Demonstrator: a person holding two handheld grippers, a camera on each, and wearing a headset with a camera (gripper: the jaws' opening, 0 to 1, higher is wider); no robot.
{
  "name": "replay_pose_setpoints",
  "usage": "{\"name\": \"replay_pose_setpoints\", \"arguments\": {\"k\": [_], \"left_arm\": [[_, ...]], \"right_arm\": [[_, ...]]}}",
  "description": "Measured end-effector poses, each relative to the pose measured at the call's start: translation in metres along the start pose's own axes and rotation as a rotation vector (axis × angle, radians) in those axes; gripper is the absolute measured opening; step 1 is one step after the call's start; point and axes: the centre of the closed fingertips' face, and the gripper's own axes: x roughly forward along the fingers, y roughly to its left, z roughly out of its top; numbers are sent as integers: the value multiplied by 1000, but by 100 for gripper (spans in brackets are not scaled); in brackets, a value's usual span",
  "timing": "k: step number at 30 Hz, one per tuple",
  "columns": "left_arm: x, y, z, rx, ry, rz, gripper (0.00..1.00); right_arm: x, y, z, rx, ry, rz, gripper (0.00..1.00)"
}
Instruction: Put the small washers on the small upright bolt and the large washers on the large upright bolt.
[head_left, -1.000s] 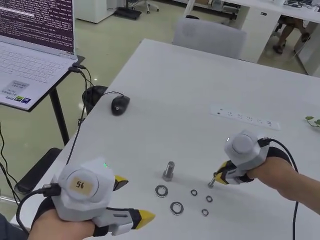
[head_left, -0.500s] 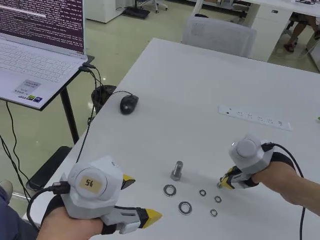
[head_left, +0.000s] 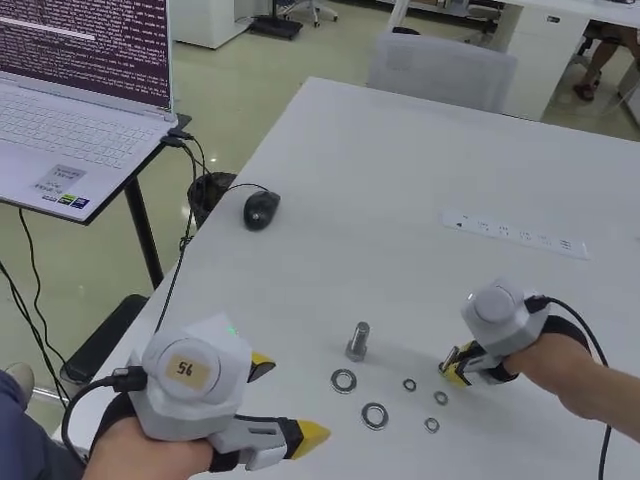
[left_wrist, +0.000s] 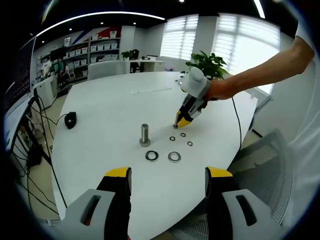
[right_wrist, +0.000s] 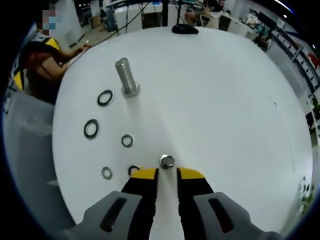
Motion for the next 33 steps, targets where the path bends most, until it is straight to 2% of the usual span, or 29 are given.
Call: {"name": "replay_pose_setpoints", "arguments": {"k": [7,12,15,24,29,33], "left_arm": [[4,-3,2,7,-2,-7,59],[5,-6,3,12,-1,-15,59],[6,-7,2,16,2,-18,59],[7,-9,6,23,0,-14,60],[7,-9,8,22,-1,-11,60],[7,-7,7,11,3,-5,60]], "right_arm": [[-6,9,-29,42,14,10,16],[-10,22,-35,26,3,27,16],[-10,39,-30,0,-27,69,16],[-2,81,-14,-96,-60,136,20],[0,85,-8,-117,-67,128,21],[0,87,-7,-167,-59,125,21]]}}
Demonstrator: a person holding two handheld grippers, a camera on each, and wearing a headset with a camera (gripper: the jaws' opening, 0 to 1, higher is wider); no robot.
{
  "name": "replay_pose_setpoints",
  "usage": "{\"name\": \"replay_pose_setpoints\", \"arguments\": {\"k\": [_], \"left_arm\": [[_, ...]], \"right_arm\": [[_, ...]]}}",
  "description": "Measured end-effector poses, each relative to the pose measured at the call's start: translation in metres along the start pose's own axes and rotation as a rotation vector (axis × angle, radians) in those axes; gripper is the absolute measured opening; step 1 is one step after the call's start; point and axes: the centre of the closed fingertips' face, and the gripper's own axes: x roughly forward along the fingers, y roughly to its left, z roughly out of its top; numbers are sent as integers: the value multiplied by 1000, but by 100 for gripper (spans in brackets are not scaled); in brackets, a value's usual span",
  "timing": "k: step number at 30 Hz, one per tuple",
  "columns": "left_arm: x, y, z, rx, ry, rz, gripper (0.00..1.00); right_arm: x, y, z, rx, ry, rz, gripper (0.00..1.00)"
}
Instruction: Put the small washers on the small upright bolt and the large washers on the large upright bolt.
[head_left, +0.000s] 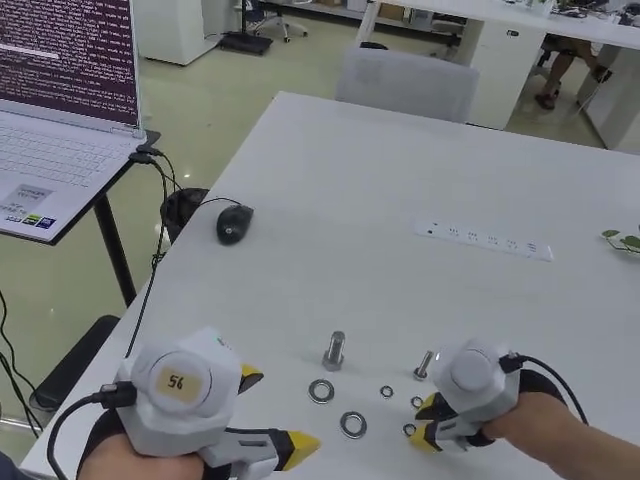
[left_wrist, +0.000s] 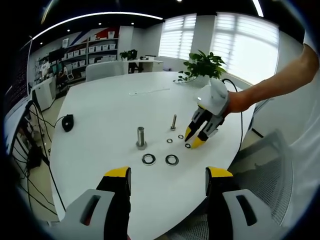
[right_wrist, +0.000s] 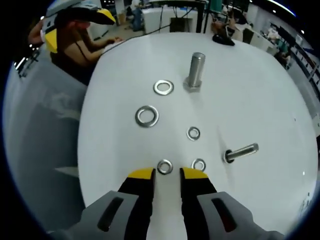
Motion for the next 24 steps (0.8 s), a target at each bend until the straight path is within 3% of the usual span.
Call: {"name": "replay_pose_setpoints", "arguments": {"k": [13,21,24], "left_arm": [[0,11,0,-41,-1,31,60],[1,11,-1,-44,4,33,60],[1,11,-1,-44,5,32,60]], "right_arm": [[2,2,1,-55,15,-1,17],[2,2,2,-42,10,-11,14],[2,3,3,-74,11,-12,14]]}}
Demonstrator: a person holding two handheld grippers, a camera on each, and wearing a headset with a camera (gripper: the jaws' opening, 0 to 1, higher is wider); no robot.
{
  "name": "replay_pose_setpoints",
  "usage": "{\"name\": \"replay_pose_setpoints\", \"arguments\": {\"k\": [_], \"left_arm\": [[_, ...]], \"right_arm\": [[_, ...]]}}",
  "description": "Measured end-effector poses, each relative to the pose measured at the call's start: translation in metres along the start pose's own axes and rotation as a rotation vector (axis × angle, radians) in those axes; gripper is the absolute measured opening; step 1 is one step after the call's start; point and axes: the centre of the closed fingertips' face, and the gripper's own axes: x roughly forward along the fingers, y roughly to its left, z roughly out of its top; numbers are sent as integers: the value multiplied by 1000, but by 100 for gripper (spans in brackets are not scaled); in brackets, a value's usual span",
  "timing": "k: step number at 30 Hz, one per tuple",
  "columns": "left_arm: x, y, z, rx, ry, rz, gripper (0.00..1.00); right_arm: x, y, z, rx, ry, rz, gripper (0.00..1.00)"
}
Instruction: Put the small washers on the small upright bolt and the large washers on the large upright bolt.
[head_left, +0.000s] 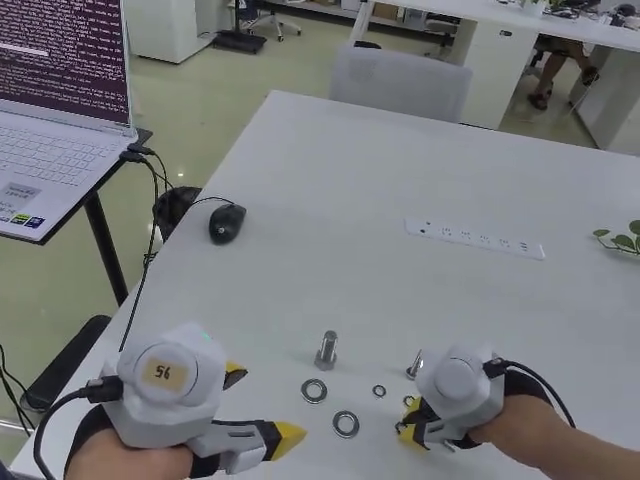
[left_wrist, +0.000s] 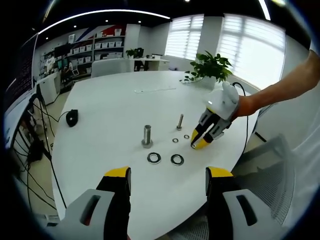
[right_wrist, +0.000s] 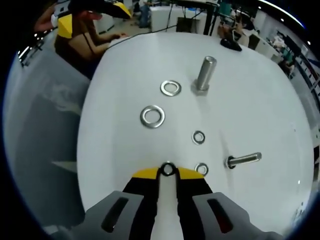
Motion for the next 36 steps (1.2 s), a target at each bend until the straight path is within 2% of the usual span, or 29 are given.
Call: {"name": "replay_pose_setpoints", "arguments": {"k": [7,15,19,23,26,32,36], "left_arm": [[0,0,-2,-4,2,-2,60],[1,0,0,-6,-2,-4,59],[1,1,0,-8,-3,-3,59],[0,2,-1,-8,-3,-3,59],[0,2,0,-8,-4,-2,59],[1,1,2,-6,-9,-5,59],[2,0,1,-4,-7,-9,59]], "right_arm": [[0,0,0,-17,14,11,14],[-1,-2,-1,31,10,-10,13],[-5,-7,0,71,-14,-28,13],[-15,-18,0,122,-40,-53,13],[-28,-31,-1,152,-59,-91,13],[-52,-56,-1,172,-78,-155,13],[-66,-72,5,177,-94,-187,13]]}}
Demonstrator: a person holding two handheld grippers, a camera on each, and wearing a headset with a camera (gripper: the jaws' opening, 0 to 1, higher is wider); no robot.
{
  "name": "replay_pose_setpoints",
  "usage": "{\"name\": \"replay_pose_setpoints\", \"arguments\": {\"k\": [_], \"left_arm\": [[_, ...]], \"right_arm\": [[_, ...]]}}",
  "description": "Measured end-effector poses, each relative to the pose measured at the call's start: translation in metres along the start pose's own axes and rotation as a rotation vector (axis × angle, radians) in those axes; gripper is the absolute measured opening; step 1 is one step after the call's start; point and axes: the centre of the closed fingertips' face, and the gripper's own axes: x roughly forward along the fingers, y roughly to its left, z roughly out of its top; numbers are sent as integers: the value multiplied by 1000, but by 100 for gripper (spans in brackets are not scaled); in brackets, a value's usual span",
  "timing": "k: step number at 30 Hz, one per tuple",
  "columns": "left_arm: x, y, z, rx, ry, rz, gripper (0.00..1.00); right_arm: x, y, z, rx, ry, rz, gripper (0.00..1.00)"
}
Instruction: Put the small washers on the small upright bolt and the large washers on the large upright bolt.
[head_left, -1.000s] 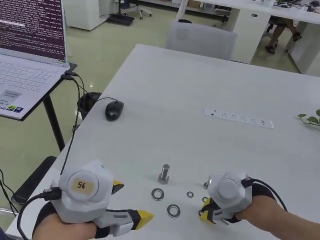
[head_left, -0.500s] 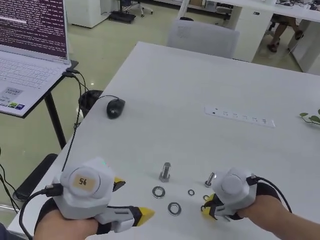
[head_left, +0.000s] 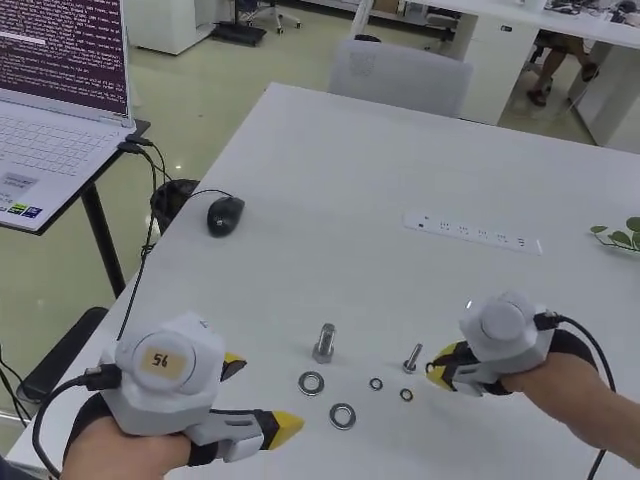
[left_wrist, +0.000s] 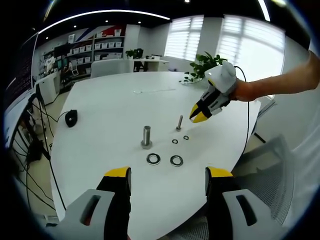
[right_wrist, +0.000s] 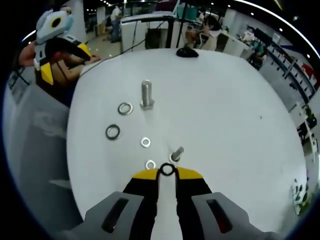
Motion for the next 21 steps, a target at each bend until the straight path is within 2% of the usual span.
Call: {"name": "replay_pose_setpoints", "arguments": {"k": [6,21], "left_arm": [[0,-1,0,1,1,-1,59],[-5,4,-3,-12,-1,14,59]], "right_arm": [[-3,-15,15,-27,-4,-14,13],[12,-14,21,-67,37,21,13]]}}
